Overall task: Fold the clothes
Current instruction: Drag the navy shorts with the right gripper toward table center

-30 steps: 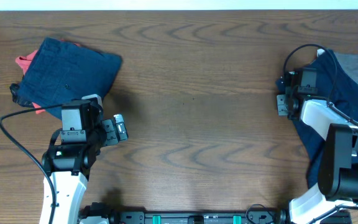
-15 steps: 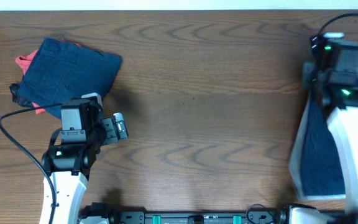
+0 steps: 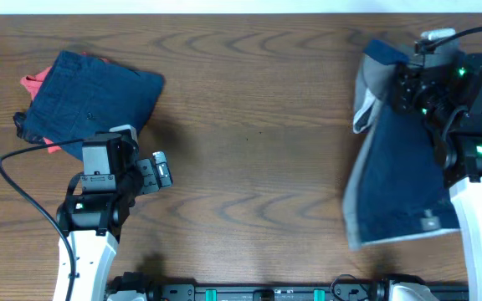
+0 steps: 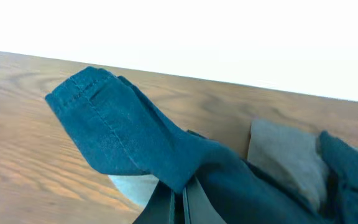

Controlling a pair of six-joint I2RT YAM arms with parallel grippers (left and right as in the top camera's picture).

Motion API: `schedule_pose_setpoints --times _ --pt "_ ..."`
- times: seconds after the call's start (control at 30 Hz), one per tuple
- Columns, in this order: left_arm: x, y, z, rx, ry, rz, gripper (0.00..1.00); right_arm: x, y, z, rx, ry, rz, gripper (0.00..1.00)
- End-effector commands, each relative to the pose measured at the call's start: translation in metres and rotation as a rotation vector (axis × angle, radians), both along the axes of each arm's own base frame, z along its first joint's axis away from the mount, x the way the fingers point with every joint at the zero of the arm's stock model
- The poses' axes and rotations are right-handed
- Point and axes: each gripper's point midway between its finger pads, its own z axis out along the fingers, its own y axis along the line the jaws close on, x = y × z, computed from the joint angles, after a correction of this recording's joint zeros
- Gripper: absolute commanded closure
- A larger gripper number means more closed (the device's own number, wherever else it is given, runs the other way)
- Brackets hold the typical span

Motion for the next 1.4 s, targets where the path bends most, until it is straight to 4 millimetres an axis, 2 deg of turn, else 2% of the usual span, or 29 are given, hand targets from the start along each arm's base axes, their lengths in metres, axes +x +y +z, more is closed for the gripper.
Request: schedule_pose_setpoints --times 0.0,0.13,0.3,0.33,0.37,0.4,0.43,0.5,0.53,0.63,0.83,1.0,1.1,1.2,1.27,1.37 --pt "0.005 0.0 0.009 -0.007 -0.023 0.009 0.02 -0.001 0.019 0.006 0.041 -0.01 0.073 0.99" --pt "0.005 0.0 0.009 -0.007 -0.023 0.009 0.02 0.002 0.02 -0.01 0.047 0.044 0.076 0.99" --pt "0.005 0.0 0.009 -0.007 -0.023 0.009 0.02 0.007 0.037 -0.021 0.09 0.068 0.158 0.97" --pt "0.005 0.0 0.009 -0.007 -0.023 0.009 0.02 0.009 0.042 -0.024 0.097 0.075 0.175 0.87" --pt "0.005 0.0 0.009 -0.007 -0.024 0.008 0.02 0.01 0.045 -0.027 0.101 0.082 0.186 0.63" --pt "0.005 0.0 0.01 -0.007 -0.024 0.009 0.02 0.012 0.049 -0.032 0.102 0.095 0.195 0.43" --pt "0.005 0.0 0.009 -0.007 -0.023 0.009 0.02 0.012 0.05 -0.036 0.1 0.108 0.195 0.35" --pt "0.005 0.0 0.009 -0.007 -0.024 0.008 0.02 0.009 0.051 -0.046 0.101 0.15 0.193 0.29" --pt "0.005 0.0 0.009 -0.007 -0.024 0.008 0.02 0.004 0.051 -0.053 0.104 0.188 0.191 0.22" --pt "0.005 0.0 0.009 -0.007 -0.023 0.009 0.02 -0.02 0.054 -0.079 0.115 0.339 0.19 0.15" --pt "0.005 0.0 0.009 -0.007 -0.023 0.009 0.02 -0.084 0.062 -0.134 0.073 0.654 0.222 0.13" --pt "0.005 0.0 0.009 -0.007 -0.023 0.009 0.02 -0.122 0.074 -0.184 -0.015 0.804 0.235 0.15" --pt "0.005 0.0 0.009 -0.007 -0.023 0.009 0.02 -0.137 0.074 -0.216 -0.094 0.843 0.199 0.18" --pt "0.005 0.0 0.009 -0.007 -0.023 0.009 0.02 -0.139 0.07 -0.238 -0.152 0.829 0.102 0.26" --pt "0.005 0.0 0.009 -0.007 -0.023 0.009 0.02 -0.139 0.069 -0.247 -0.166 0.816 0.055 0.32" --pt "0.004 0.0 0.009 -0.007 -0.02 0.009 0.02 -0.139 0.078 -0.255 -0.156 0.788 0.071 0.35"
